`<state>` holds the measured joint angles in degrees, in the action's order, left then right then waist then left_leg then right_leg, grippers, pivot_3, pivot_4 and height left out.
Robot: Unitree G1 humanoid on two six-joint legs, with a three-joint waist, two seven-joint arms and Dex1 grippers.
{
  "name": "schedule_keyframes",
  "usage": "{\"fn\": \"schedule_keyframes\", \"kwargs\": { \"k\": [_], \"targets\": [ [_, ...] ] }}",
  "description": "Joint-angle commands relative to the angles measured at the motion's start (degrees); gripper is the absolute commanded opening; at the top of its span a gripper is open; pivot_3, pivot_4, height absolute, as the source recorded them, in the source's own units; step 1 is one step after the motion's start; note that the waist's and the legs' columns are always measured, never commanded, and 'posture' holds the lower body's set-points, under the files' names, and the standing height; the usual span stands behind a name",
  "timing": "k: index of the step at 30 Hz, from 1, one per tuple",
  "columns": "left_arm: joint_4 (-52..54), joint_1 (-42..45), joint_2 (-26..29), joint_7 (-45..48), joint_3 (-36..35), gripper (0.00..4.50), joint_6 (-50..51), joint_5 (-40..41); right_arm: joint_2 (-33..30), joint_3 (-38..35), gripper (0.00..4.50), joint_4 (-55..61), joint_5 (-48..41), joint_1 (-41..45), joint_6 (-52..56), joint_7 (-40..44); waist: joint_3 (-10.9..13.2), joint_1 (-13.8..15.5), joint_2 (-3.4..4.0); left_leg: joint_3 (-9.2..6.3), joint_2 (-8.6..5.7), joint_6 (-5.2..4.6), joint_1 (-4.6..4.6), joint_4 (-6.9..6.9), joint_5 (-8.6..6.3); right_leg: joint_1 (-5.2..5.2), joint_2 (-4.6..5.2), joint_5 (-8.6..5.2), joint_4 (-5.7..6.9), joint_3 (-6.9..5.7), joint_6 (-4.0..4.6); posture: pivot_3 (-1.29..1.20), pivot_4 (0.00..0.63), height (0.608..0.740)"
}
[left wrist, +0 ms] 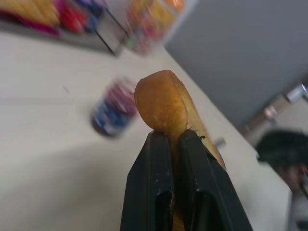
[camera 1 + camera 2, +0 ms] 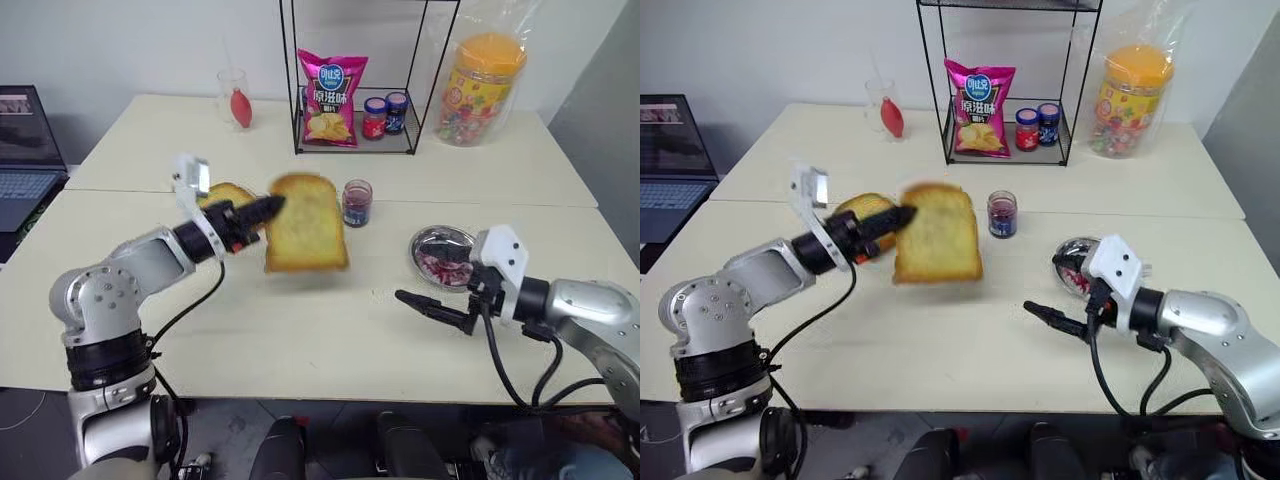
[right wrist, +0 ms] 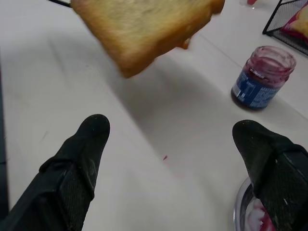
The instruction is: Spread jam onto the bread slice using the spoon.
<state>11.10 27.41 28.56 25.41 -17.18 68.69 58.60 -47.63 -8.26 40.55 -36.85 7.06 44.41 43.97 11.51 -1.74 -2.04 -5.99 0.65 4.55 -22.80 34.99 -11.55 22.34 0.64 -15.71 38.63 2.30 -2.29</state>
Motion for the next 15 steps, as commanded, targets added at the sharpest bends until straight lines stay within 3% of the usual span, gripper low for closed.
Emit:
{"fn": "schedule_keyframes", "kwargs": {
  "k": [1,5,9,15],
  "targets": [
    [1.22,-1.45,-2.03,0.42,2.9,0.01,-2.02,-1.14,-2.01,-3.79,4.5,3.86,-3.37,-2.63,1.17,1.34,0.01,0.08,-0.02,-0.02,0.02,0.0,-0.01,0.05,0.0,0.0,-0.01,0.01,0.03,-0.02,0.0,0.0,0.15,0.74],
    [0.13,-3.53,-3.1,1.93,6.83,0.01,-4.74,-4.57,-2.65,-4.23,4.5,5.28,-3.82,-4.62,1.28,0.61,0.01,0.05,-0.02,0.0,0.0,0.0,0.02,0.1,0.0,-0.03,-0.01,0.01,0.07,0.01,0.0,0.0,0.15,0.74],
    [-4.6,-6.45,-0.96,4.02,11.72,0.01,-11.98,-13.81,-1.95,-3.84,4.5,6.79,-2.76,-6.4,0.73,-1.34,0.0,0.02,0.0,0.06,-0.01,0.0,0.01,0.08,0.0,-0.02,0.0,0.01,0.0,0.06,0.01,0.0,0.15,0.74],
    [-6.02,-6.48,-0.32,6.73,14.1,0.01,-14.81,-17.72,-1.77,-3.07,4.5,6.67,-2.2,-7.76,-0.47,-2.24,0.0,0.13,0.0,0.06,0.0,0.0,-0.08,0.04,-0.01,0.07,0.01,-0.02,-0.03,0.05,0.05,0.0,0.15,0.74]
  ]
}}
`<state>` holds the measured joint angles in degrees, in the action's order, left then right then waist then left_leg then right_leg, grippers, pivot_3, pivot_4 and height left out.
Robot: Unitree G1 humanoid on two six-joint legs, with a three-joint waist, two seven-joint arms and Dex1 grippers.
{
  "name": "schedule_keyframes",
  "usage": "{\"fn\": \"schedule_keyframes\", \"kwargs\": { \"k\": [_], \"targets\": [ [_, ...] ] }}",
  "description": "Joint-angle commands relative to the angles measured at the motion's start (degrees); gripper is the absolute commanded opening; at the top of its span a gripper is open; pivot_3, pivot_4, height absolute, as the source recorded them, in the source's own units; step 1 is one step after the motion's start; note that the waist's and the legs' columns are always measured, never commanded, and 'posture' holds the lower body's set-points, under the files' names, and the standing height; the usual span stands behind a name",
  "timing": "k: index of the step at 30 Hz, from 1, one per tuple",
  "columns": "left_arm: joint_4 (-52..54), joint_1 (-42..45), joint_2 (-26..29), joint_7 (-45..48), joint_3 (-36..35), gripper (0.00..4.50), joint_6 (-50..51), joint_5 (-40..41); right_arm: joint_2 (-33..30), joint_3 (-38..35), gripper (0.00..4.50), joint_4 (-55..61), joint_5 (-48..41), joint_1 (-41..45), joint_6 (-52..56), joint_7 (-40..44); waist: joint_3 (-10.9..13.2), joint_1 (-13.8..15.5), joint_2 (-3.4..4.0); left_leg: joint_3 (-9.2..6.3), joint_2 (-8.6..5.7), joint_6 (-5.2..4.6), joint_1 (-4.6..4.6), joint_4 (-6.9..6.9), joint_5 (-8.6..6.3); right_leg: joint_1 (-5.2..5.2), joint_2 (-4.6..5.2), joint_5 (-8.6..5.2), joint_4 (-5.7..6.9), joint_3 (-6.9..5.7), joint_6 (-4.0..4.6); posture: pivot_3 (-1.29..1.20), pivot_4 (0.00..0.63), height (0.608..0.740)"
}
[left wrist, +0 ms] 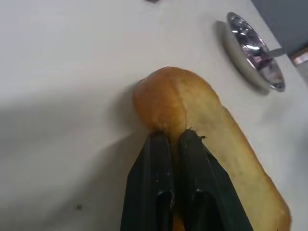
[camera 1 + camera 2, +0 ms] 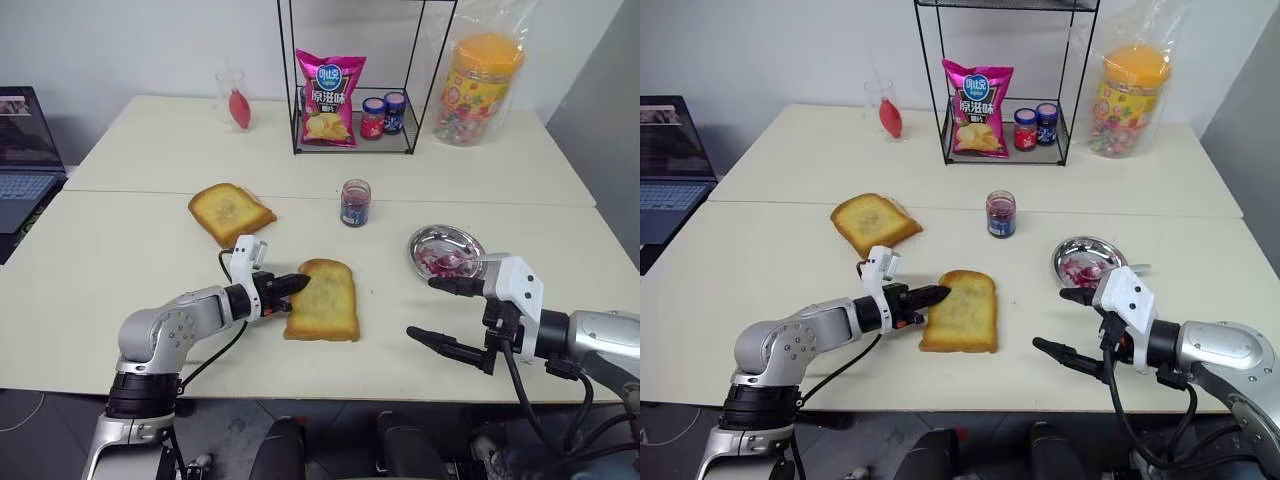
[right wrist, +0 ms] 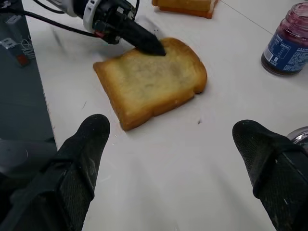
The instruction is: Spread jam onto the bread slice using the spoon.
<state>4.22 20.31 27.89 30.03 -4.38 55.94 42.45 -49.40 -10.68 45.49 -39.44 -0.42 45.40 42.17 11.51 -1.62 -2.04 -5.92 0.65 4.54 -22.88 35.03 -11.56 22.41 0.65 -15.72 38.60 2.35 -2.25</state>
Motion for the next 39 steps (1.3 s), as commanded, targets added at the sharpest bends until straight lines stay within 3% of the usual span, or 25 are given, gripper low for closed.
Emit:
{"fn": "schedule_keyframes", "kwargs": {
  "k": [1,4,17,21,28,30,34,39],
  "targets": [
    [0.94,0.61,0.35,2.72,1.78,0.01,-2.43,-2.06,-0.01,-0.48,4.5,1.6,0.58,-0.34,-1.71,-0.49,0.0,0.01,0.0,0.01,-0.01,0.0,0.0,0.0,0.0,0.0,0.01,0.0,0.0,0.0,0.0,0.0,0.15,0.74],
    [0.85,0.84,0.12,2.9,2.67,0.01,-4.02,-4.38,0.06,0.06,4.5,1.06,1.15,-0.25,-2.31,-0.6,0.0,0.02,0.0,0.04,-0.04,0.0,-0.01,0.01,0.0,-0.01,0.05,0.01,-0.02,0.02,-0.01,0.0,0.15,0.74],
    [3.01,-0.49,2.92,5.59,1.73,2.61,-9.21,-9.88,1.1,0.98,4.5,1.08,2.27,-0.48,-2.59,-2.63,0.0,0.0,0.0,0.02,-0.03,0.0,0.0,0.0,0.0,-0.01,0.05,0.0,-0.02,0.0,-0.01,0.0,0.15,0.74],
    [6.92,-4.08,9.13,8.76,2.28,3.46,-14.41,-14.35,2.2,-1.04,4.5,0.62,2.43,-0.44,-4.31,-3.26,0.0,-0.1,0.0,0.03,-0.01,0.0,0.0,-0.02,0.0,-0.01,0.05,0.0,-0.05,0.0,-0.01,0.0,0.15,0.74],
    [15.37,-4.3,15.75,17.15,1.59,3.46,-27.19,-17.45,10.93,-12.38,4.5,-6.33,4.17,-1.35,-8.02,-13.02,0.0,0.67,-0.05,0.01,-0.02,0.0,-0.03,-0.07,0.0,0.0,0.12,-0.18,-0.08,-0.05,0.31,0.0,0.15,0.74],
    [19.57,-3.41,18.28,22.22,4.39,3.81,-29.95,-18.15,14.61,-15.29,4.5,-9.15,8.38,-1.4,-10.59,-18.68,0.01,0.82,-0.02,0.07,-0.08,0.0,-0.05,-0.07,0.0,-0.04,0.2,-0.17,-0.17,0.0,0.3,0.0,0.15,0.74],
    [23.11,0.14,19.24,26.8,6.67,4.47,-29.08,-15.73,20.61,-17.93,4.5,-12.61,10.41,-0.4,-12.0,-25.67,0.0,0.71,0.06,0.22,-0.09,-0.01,-0.06,-0.15,-0.01,-0.09,0.21,-0.11,-0.48,0.09,0.2,0.0,0.15,0.74],
    [24.77,5.7,18.62,30.76,9.49,4.47,-24.32,-11.24,27.67,-20.72,4.5,-19.51,5.2,3.29,-7.54,-32.05,0.06,-0.15,0.18,0.2,-0.02,-0.03,-0.04,-0.17,-0.02,-0.09,0.12,0.08,-0.45,0.08,-0.11,0.0,0.15,0.74]
  ]
}}
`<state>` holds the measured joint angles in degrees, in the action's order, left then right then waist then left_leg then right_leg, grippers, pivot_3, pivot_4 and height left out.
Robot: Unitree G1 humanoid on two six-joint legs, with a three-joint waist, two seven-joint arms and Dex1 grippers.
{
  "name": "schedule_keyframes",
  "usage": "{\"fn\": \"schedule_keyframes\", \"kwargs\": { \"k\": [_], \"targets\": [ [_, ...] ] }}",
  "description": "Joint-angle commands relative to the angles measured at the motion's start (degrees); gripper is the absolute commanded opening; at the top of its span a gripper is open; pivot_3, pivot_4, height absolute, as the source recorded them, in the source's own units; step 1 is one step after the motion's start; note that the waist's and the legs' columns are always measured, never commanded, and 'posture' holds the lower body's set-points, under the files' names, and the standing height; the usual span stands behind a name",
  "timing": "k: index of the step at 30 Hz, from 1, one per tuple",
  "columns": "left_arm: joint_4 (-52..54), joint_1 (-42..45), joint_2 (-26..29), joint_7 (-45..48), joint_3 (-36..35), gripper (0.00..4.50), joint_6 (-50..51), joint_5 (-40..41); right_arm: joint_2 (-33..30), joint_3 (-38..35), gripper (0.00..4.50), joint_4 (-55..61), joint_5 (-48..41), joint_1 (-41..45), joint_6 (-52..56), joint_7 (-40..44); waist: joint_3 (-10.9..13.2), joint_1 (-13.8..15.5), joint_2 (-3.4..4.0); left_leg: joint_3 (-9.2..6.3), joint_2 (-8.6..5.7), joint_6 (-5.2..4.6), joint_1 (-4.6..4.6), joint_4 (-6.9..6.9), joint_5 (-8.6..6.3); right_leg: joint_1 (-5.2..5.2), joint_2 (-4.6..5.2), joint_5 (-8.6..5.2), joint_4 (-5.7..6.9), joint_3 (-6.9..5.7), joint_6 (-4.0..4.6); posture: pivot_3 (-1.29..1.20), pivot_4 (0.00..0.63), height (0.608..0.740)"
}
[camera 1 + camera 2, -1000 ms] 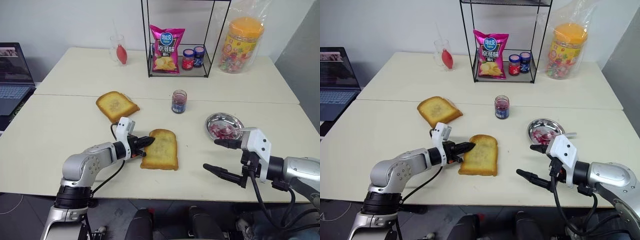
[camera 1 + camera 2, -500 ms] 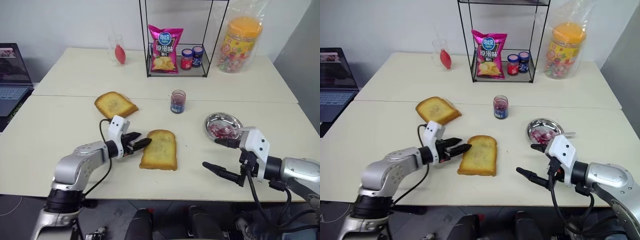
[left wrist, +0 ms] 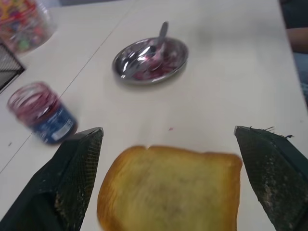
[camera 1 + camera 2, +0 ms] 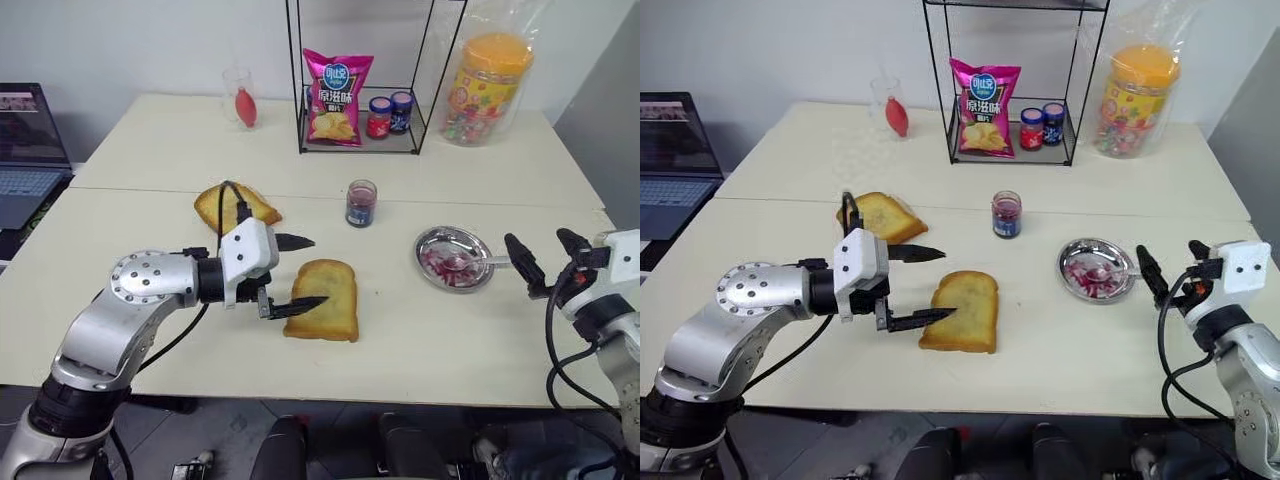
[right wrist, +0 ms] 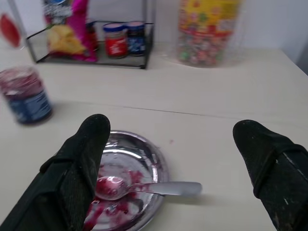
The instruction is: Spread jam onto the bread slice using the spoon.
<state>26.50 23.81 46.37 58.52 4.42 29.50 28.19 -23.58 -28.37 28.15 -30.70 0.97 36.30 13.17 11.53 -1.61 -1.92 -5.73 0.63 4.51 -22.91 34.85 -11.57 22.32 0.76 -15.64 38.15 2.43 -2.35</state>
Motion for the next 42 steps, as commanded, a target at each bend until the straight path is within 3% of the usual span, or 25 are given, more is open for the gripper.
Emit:
{"fn": "schedule_keyframes", "kwargs": {
  "k": [1,15,27,30,36,42],
  "targets": [
    [2.63,2.74,0.15,2.66,1.09,4.47,2.41,3.1,2.76,-3.65,4.5,-2.99,-5.26,2.62,2.28,-3.43,0.04,-0.32,0.08,0.02,0.0,0.0,0.01,0.0,0.0,0.0,0.0,0.0,0.01,0.02,0.01,0.0,0.15,0.74],
    [0.79,3.97,-1.27,3.54,4.77,4.47,-0.42,-2.25,9.68,-6.79,4.5,-22.86,-15.25,12.67,4.28,-7.3,0.1,-0.48,0.27,0.03,0.01,-0.03,0.02,-0.01,-0.01,0.01,-0.06,0.02,0.03,0.05,-0.02,0.0,0.15,0.74],
    [0.09,2.38,-1.22,4.18,5.02,4.47,-2.06,-4.71,12.03,-6.84,4.5,-29.45,-18.02,17.19,1.46,-7.43,0.12,-0.73,0.34,0.08,0.04,-0.03,0.05,0.01,-0.01,0.01,-0.1,0.05,0.07,0.12,-0.03,0.0,0.15,0.74],
    [0.13,2.18,-1.26,4.2,4.89,4.5,-2.08,-4.82,12.1,-7.09,4.05,-30.13,-19.03,17.58,1.25,-7.42,0.12,-0.8,0.34,0.1,0.04,-0.04,0.07,0.03,0.0,0.01,-0.1,0.11,0.07,0.14,-0.03,0.0,0.15,0.74],
    [0.1,1.8,-1.27,4.16,4.74,4.5,-2.24,-5.18,11.96,-6.87,2.72,-30.09,-20.52,18.0,1.37,-7.56,0.13,-0.8,0.36,0.08,0.07,-0.05,0.05,0.02,0.0,0.02,-0.14,0.12,0.06,0.13,-0.02,0.0,0.15,0.74],
    [-0.31,1.7,-1.43,4.31,4.82,4.5,-2.68,-5.65,11.59,-6.82,1.17,-30.25,-21.32,17.95,1.2,-7.57,0.13,-0.79,0.36,0.08,0.07,-0.05,0.05,0.01,0.0,0.02,-0.14,0.12,0.05,0.13,-0.02,0.0,0.15,0.74]
  ]
}}
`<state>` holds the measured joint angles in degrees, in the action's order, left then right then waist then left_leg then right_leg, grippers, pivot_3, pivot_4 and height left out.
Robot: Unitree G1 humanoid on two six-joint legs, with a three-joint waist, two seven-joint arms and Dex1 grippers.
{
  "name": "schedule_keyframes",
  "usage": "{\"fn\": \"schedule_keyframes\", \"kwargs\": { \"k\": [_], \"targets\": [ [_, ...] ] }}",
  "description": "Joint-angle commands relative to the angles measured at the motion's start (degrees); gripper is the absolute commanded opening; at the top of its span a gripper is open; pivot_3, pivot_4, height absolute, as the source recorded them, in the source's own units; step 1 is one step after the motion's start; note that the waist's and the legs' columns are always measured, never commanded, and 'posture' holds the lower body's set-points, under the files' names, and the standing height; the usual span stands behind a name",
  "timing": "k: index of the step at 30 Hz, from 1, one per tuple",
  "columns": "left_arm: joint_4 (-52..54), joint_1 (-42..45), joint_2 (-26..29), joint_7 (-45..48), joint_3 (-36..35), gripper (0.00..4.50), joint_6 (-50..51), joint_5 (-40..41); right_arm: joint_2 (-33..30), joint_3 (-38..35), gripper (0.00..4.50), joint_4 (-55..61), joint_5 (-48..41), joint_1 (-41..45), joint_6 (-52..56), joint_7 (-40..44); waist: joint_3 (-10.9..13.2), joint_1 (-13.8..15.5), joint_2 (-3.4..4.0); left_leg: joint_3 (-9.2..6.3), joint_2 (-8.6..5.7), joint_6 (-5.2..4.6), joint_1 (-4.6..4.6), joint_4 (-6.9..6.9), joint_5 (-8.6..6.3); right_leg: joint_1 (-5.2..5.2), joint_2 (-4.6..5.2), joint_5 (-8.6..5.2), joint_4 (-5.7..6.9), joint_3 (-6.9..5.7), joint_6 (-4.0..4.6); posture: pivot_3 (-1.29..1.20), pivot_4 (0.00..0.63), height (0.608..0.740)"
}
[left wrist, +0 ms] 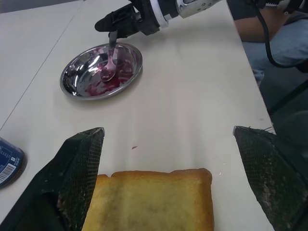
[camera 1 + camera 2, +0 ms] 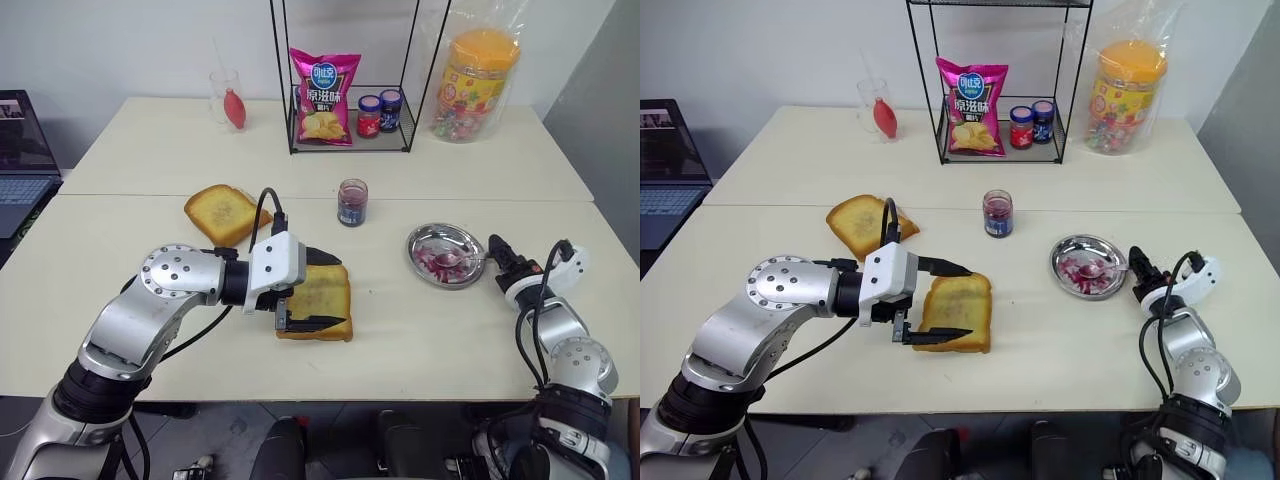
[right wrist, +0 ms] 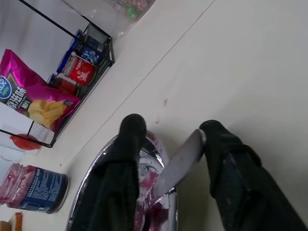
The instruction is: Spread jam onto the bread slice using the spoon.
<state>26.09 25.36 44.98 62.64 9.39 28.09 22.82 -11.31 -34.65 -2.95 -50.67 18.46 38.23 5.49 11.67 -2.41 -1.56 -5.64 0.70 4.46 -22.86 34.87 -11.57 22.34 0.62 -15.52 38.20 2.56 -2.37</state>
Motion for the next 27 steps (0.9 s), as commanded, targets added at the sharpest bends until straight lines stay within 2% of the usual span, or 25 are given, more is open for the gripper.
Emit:
{"fn": "schedule_keyframes", "kwargs": {
  "k": [1,5,12,17,22,27],
  "targets": [
    [-0.03,0.13,-0.09,0.21,-0.17,4.5,-1.35,-0.37,-0.83,-0.59,1.02,0.85,-1.34,0.33,-0.78,0.13,0.0,0.0,0.0,0.0,0.0,0.0,0.0,0.0,0.0,0.0,0.0,0.0,0.0,0.0,0.0,0.0,0.15,0.74],
    [-0.56,-0.14,-0.1,0.32,-0.23,4.5,-1.73,-0.7,-0.58,-1.03,0.01,2.62,-2.2,0.05,-0.46,-1.22,-0.03,0.0,0.06,0.0,0.0,0.0,0.01,0.0,0.0,0.0,0.0,0.0,0.01,0.01,0.0,0.0,0.15,0.74],
    [-1.72,-1.01,-0.28,-1.78,-3.41,4.5,0.21,0.99,-1.54,-0.51,0.01,6.84,-5.76,-0.64,0.89,-1.32,-0.04,0.01,0.09,-0.01,0.0,0.0,0.01,0.01,0.0,-0.01,0.0,0.0,0.01,0.0,0.0,0.0,0.15,0.74],
    [-1.47,-3.41,-0.16,-5.79,-9.56,4.5,3.97,3.48,-4.93,2.98,0.01,17.75,-9.12,0.46,4.64,-2.01,0.11,-0.16,0.33,0.0,0.01,0.0,-0.03,0.0,0.0,0.03,-0.01,0.0,0.0,0.01,0.0,0.0,0.15,0.74],
    [-1.63,-3.97,-2.54,-11.26,-16.35,4.5,7.51,7.9,-7.32,4.54,0.01,20.54,-15.91,9.21,7.35,-5.96,0.19,-0.73,0.46,0.02,0.03,0.0,-0.03,0.03,0.0,0.11,-0.01,0.0,0.14,0.04,0.0,0.0,0.15,0.74],
    [-4.37,-3.98,-1.34,-11.45,-17.09,4.5,7.51,6.97,-7.62,12.0,0.01,13.31,-11.66,22.62,6.72,-3.3,0.18,-0.88,0.44,0.13,0.03,-0.02,0.02,0.08,0.02,0.25,-0.06,-0.03,0.46,0.16,0.05,0.0,0.15,0.74]
  ]
}}
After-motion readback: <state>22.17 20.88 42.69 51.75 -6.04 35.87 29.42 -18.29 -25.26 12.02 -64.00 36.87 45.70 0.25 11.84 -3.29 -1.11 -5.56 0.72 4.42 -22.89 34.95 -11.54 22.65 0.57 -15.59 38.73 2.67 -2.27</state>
